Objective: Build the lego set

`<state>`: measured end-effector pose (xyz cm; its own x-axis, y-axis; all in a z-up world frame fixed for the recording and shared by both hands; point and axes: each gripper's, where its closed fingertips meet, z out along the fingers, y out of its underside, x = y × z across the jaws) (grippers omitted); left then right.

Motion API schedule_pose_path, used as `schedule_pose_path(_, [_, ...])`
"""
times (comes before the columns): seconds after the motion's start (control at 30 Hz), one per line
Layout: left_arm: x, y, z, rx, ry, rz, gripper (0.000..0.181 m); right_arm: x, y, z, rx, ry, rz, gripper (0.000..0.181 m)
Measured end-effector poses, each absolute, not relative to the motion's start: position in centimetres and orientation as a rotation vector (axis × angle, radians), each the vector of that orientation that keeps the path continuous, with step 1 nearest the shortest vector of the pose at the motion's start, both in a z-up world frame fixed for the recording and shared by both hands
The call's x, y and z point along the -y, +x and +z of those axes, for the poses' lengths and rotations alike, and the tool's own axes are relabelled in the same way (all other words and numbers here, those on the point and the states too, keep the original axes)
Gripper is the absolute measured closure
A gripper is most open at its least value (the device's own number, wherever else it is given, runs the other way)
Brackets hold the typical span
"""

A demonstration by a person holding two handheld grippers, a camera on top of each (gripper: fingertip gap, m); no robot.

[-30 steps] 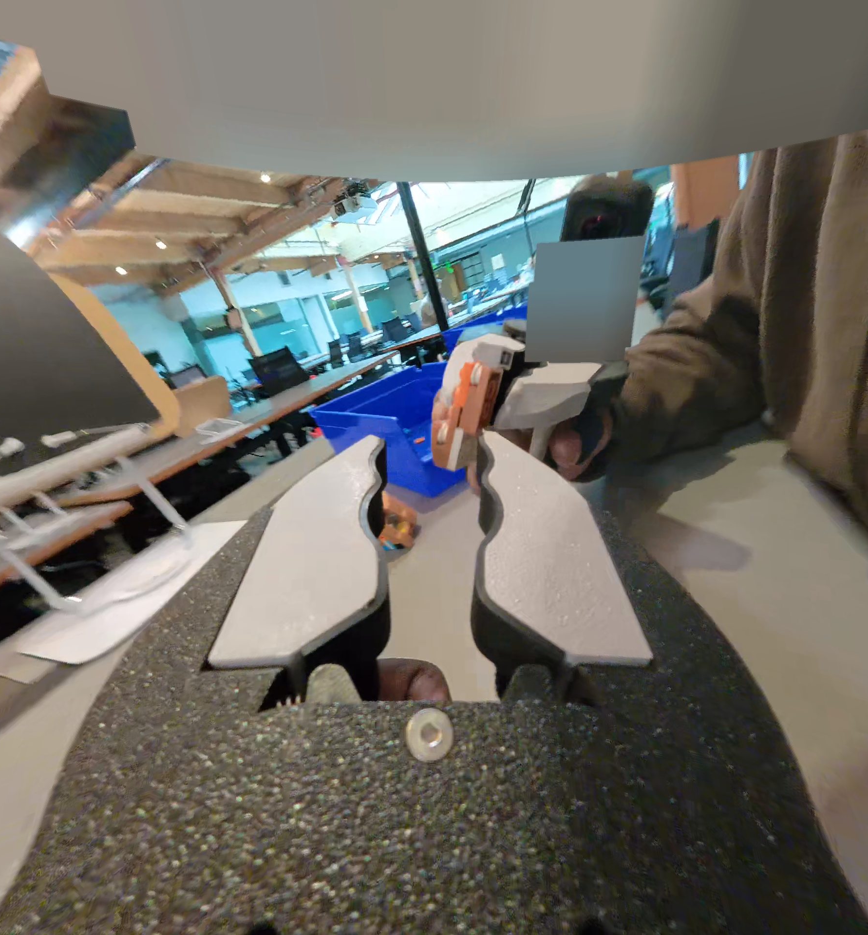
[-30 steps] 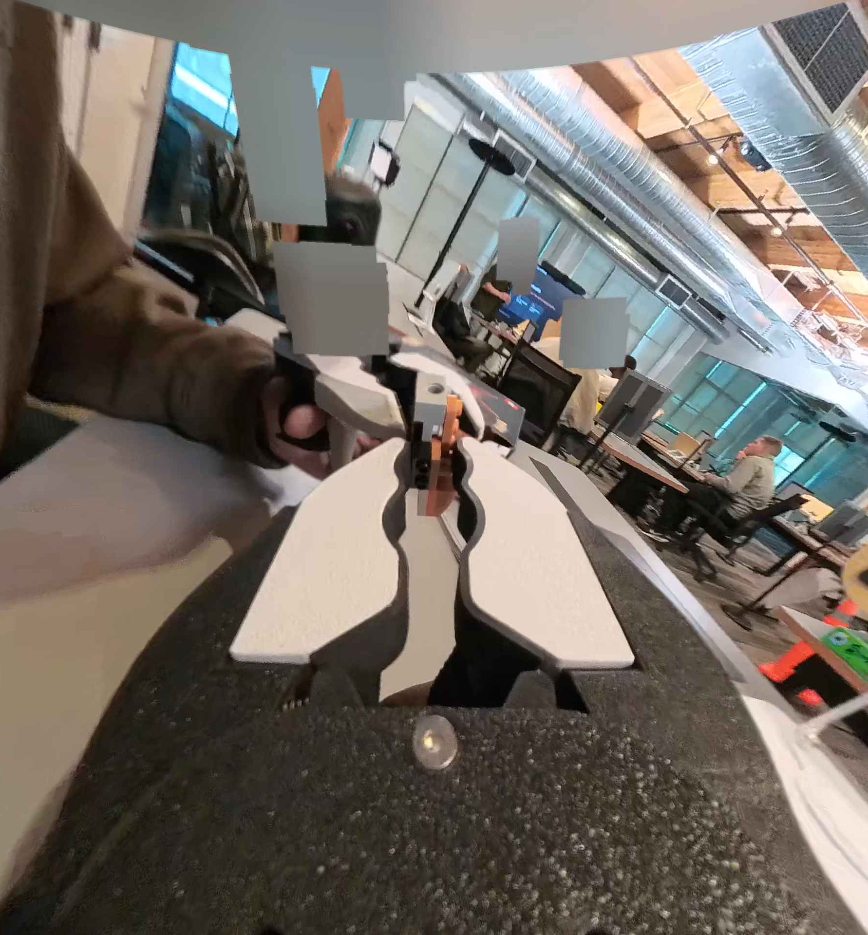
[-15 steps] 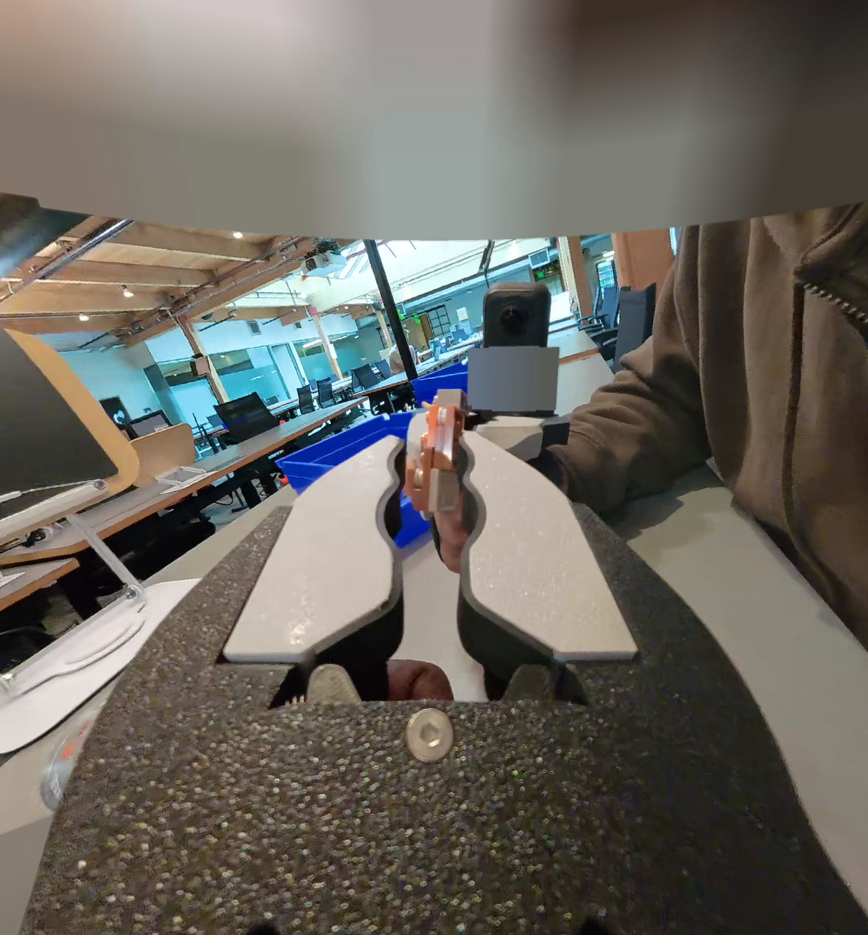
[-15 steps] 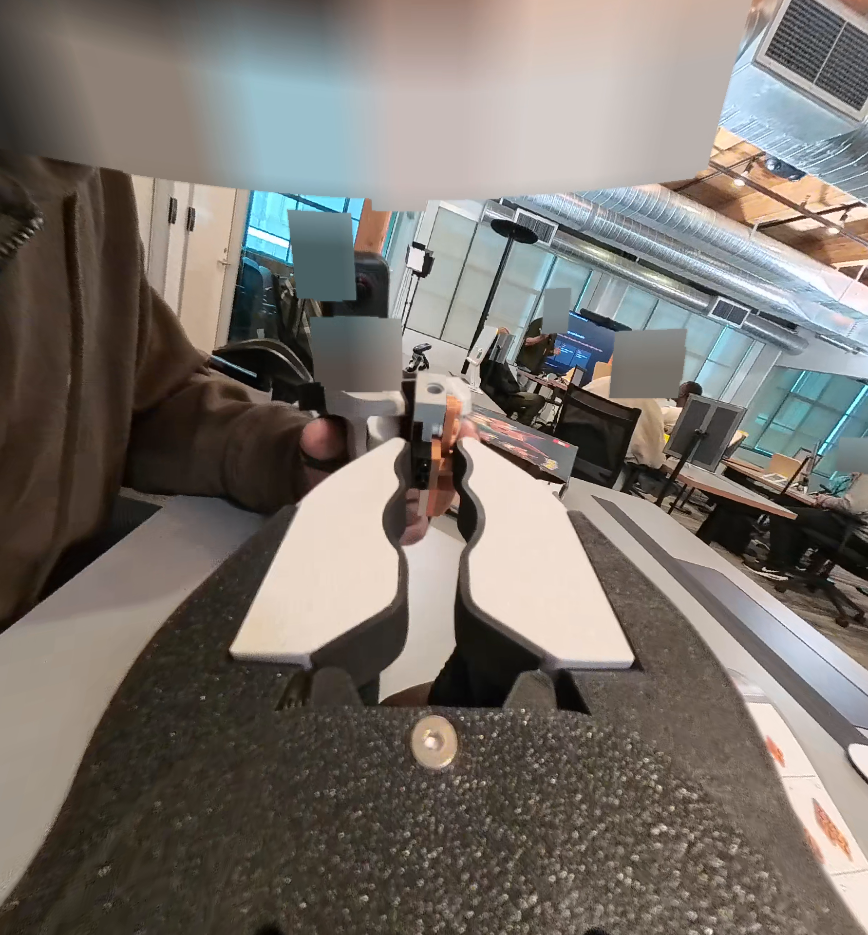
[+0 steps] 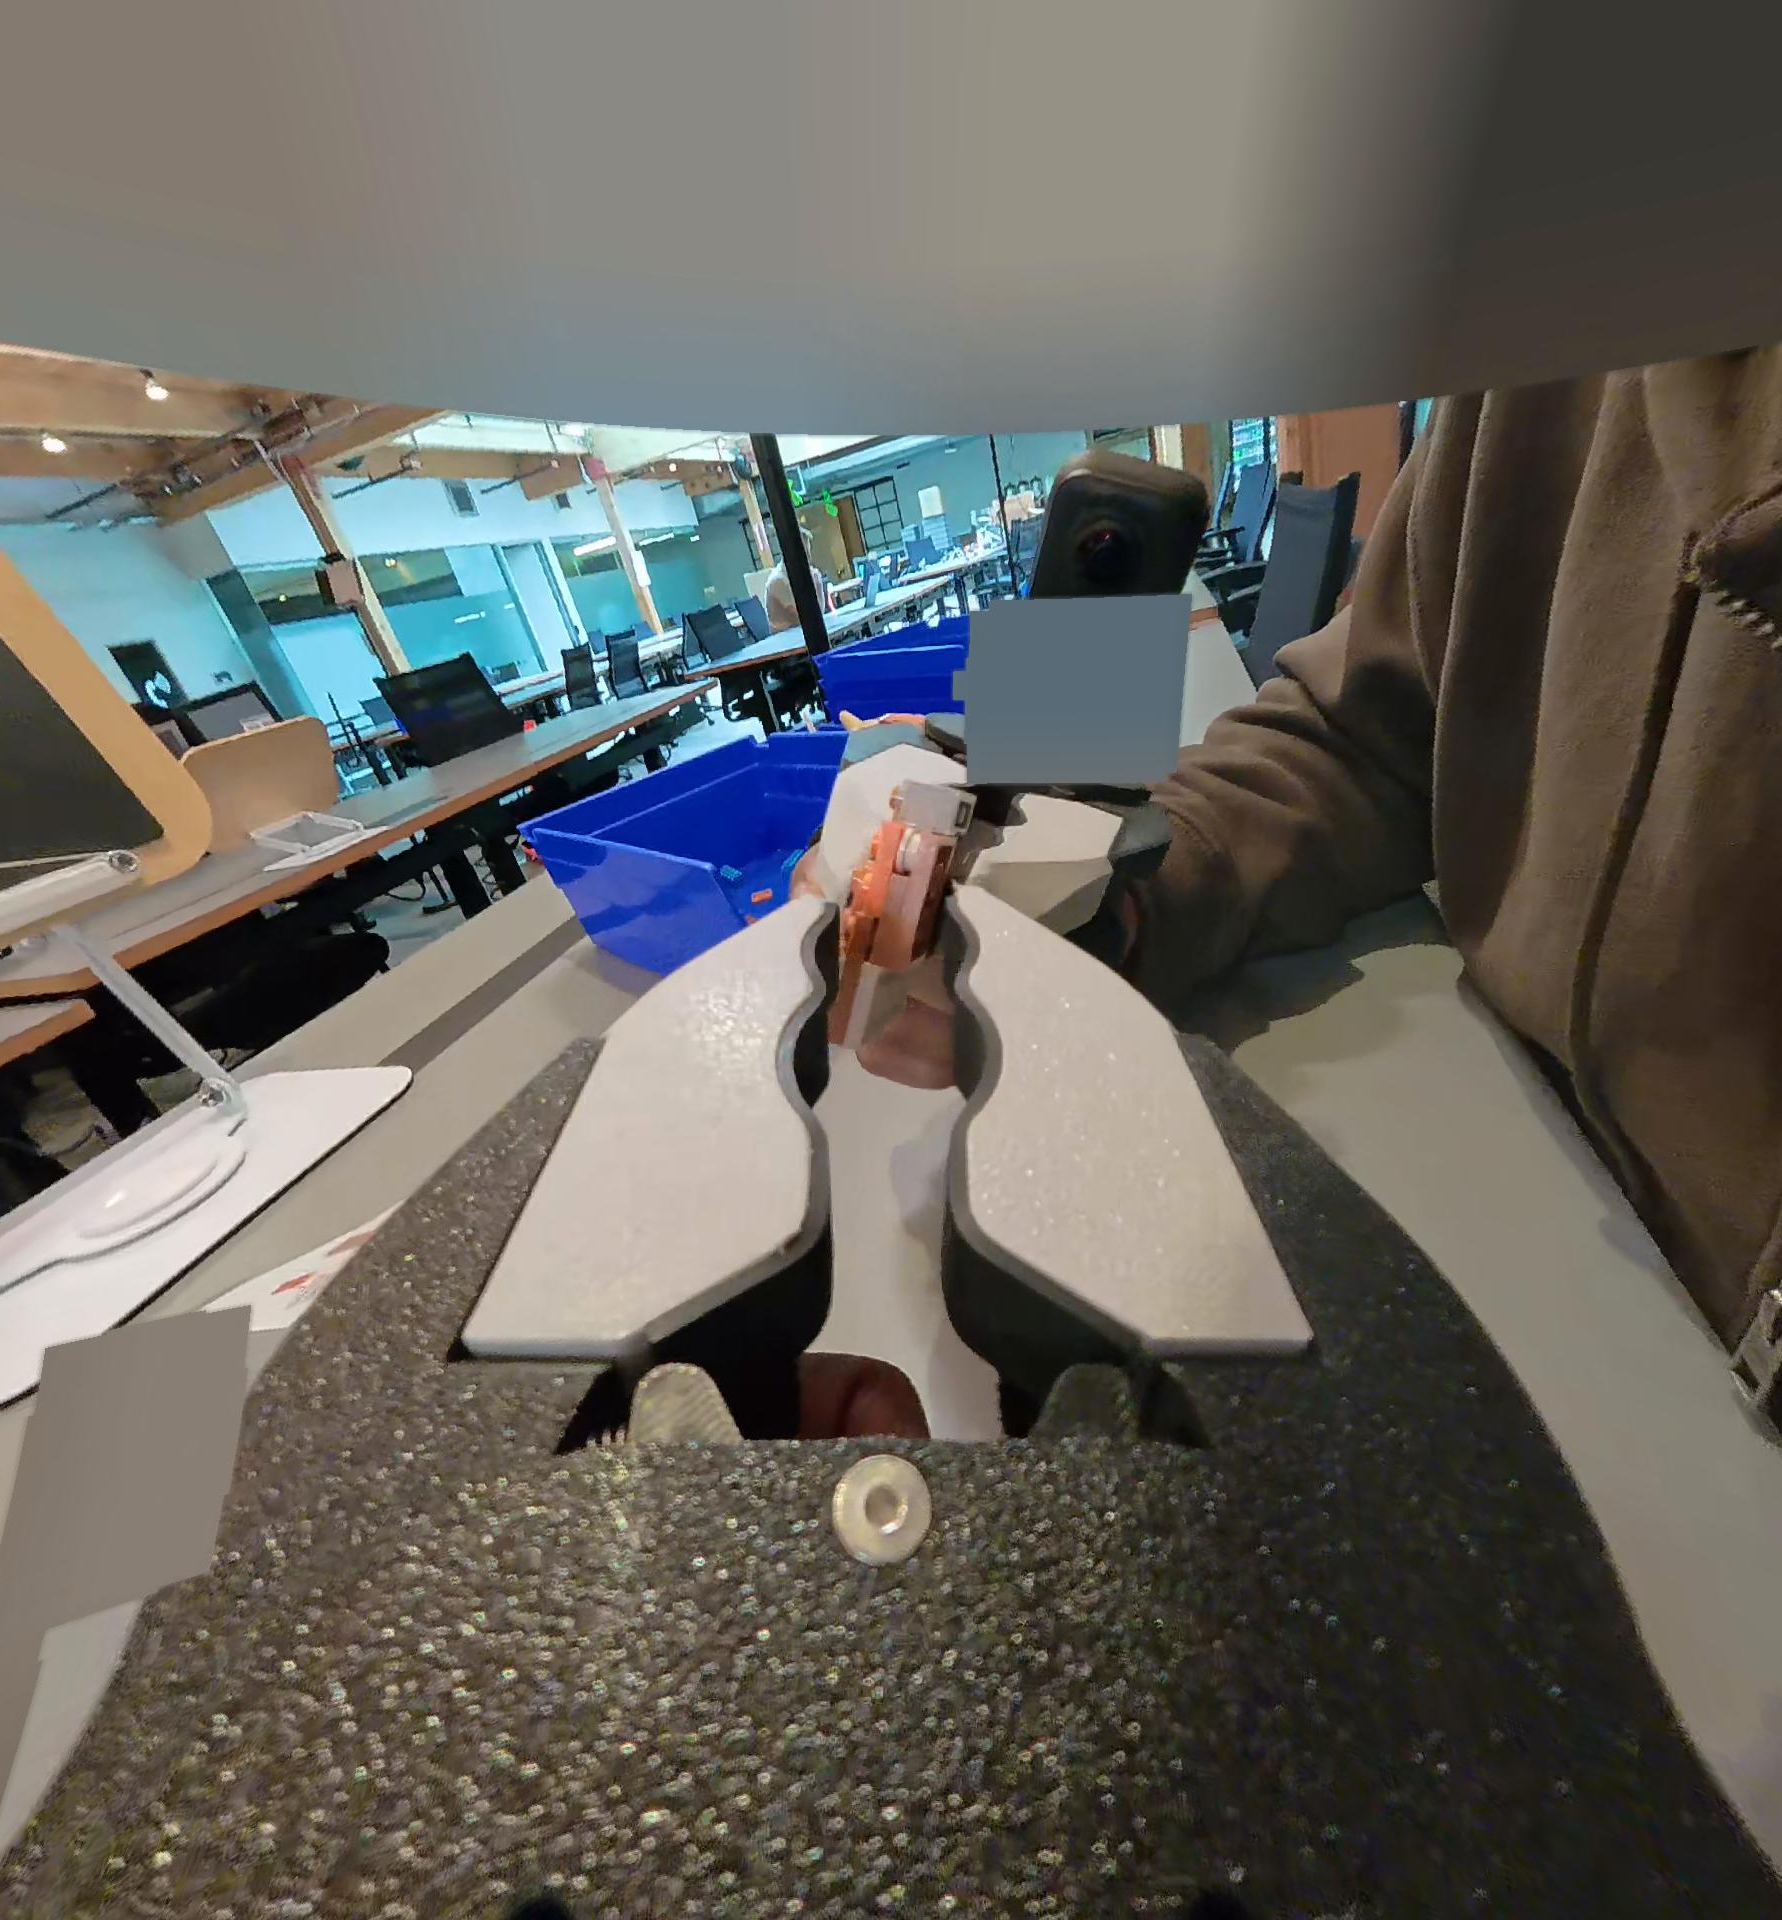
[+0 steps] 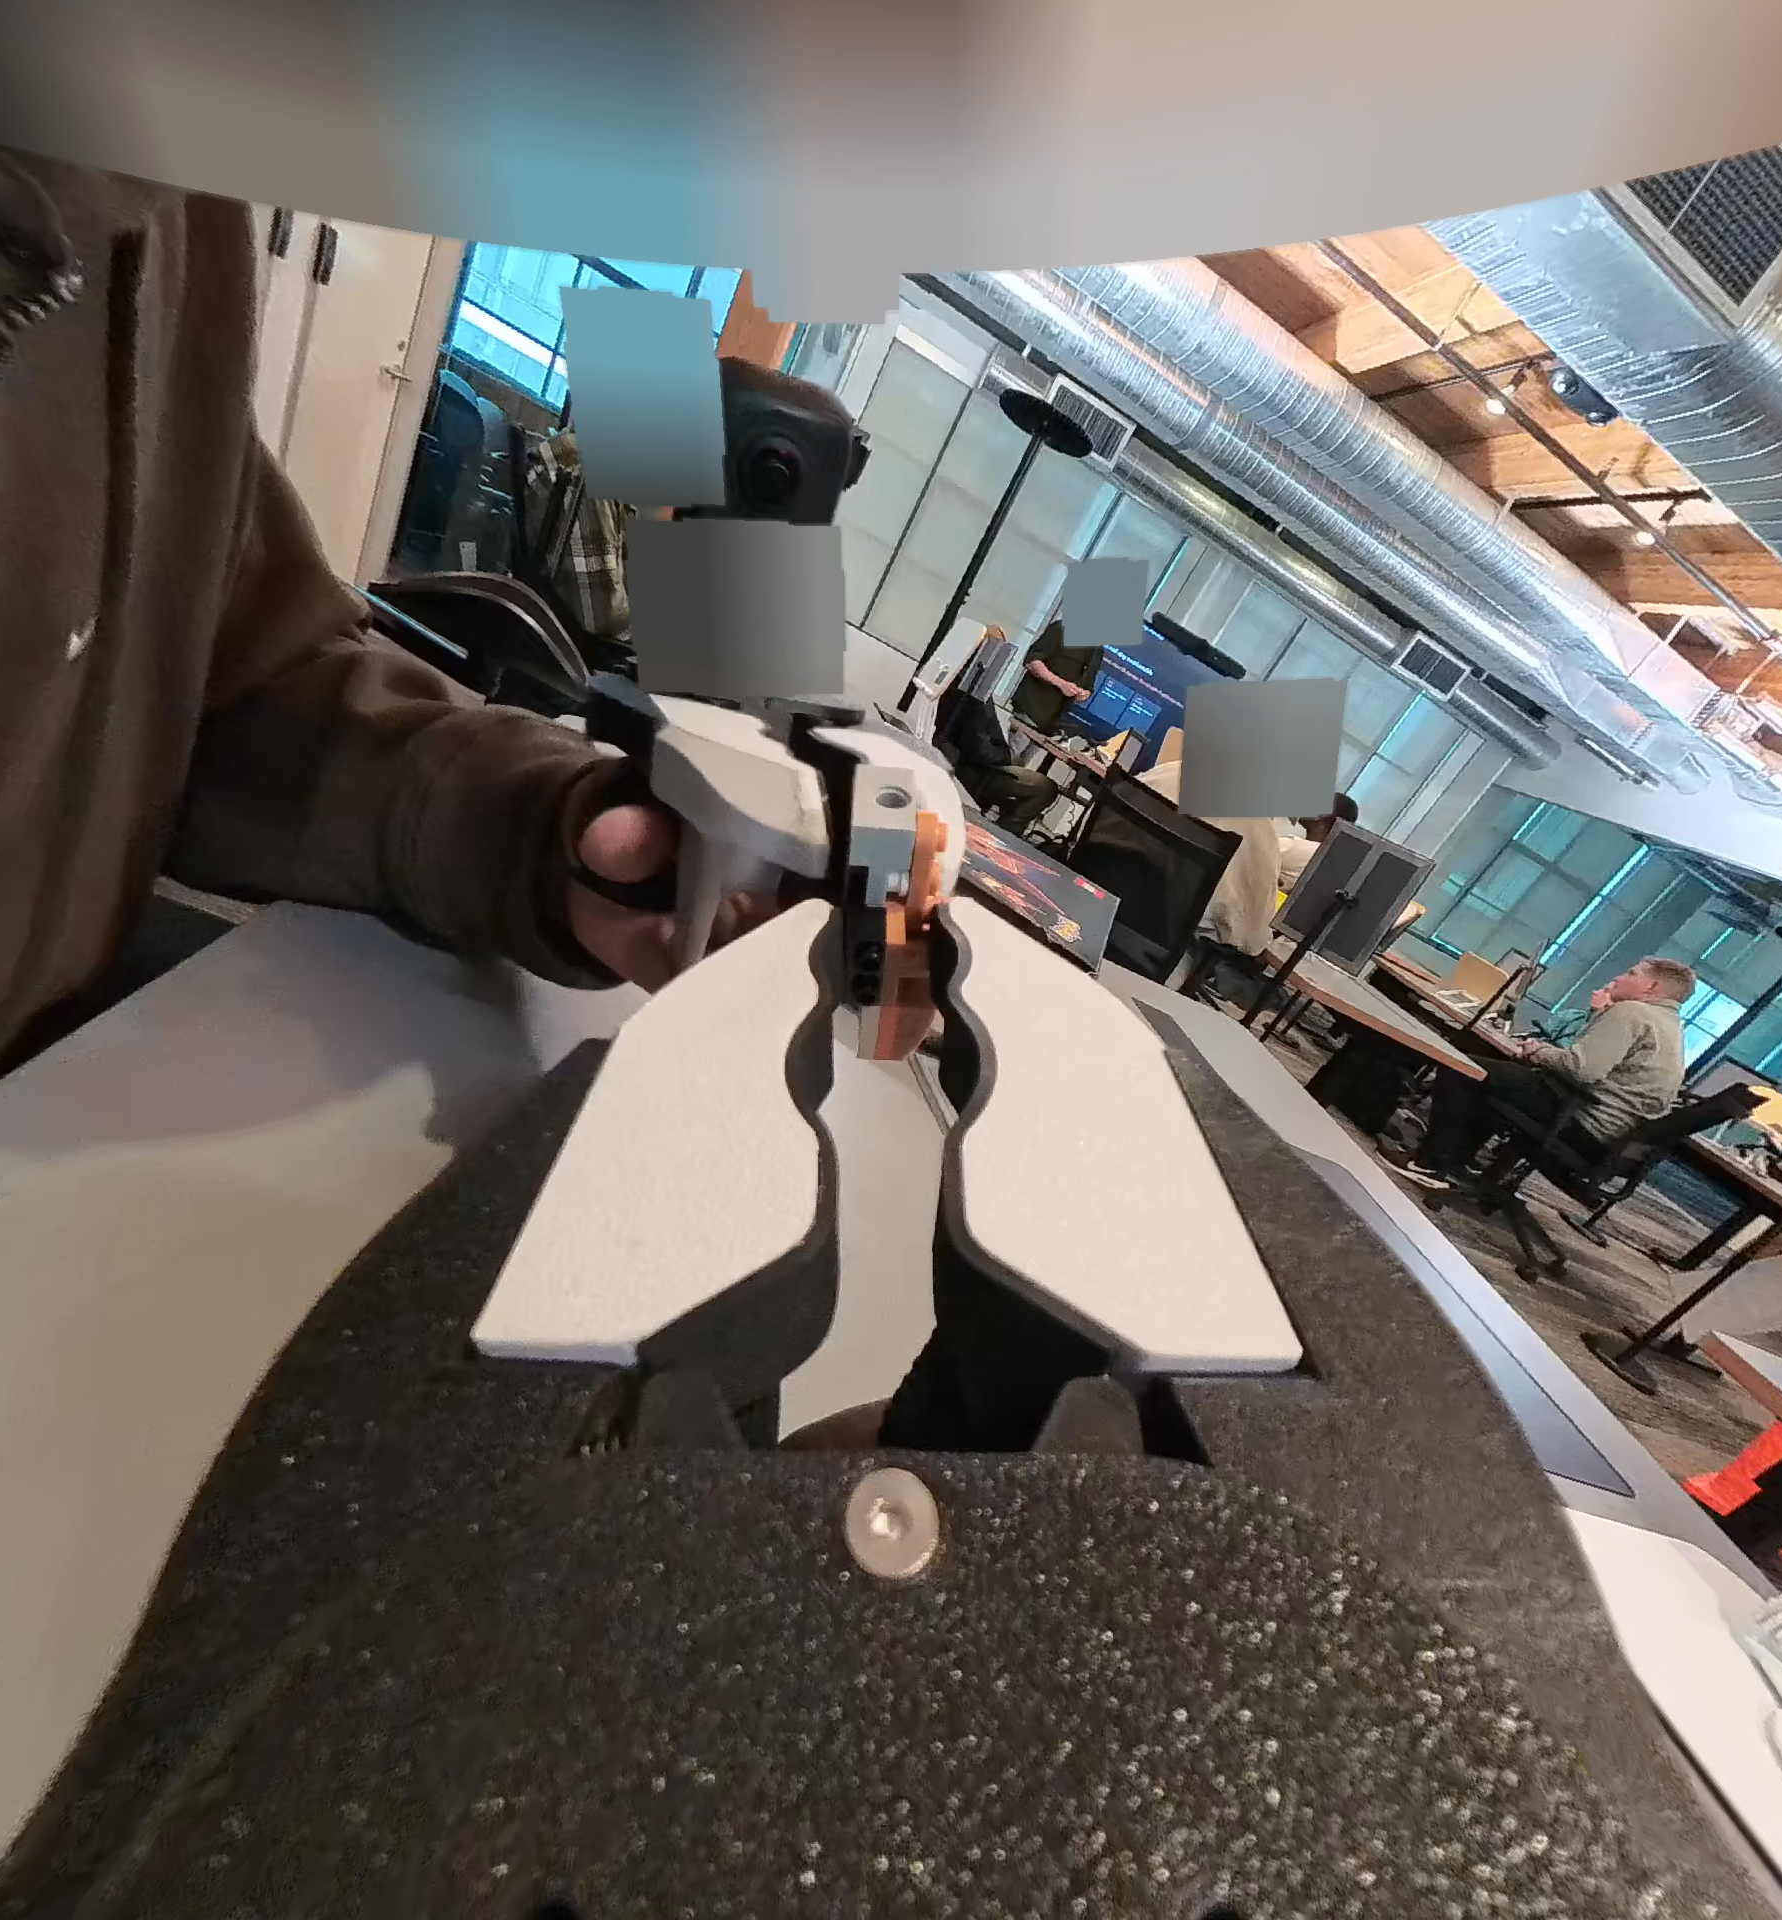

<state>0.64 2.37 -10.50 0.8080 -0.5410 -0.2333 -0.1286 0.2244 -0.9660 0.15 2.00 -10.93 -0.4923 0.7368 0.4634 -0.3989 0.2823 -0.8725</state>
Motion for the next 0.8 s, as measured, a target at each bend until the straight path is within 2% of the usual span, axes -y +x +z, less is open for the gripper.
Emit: schedule_pose_path(0.8, [-2.77,0.41,-10.84,-0.641,-1.373,-0.217,0.169,-2.09,-0.21,-11.09,1.537,-0.337,1.409,0.165])
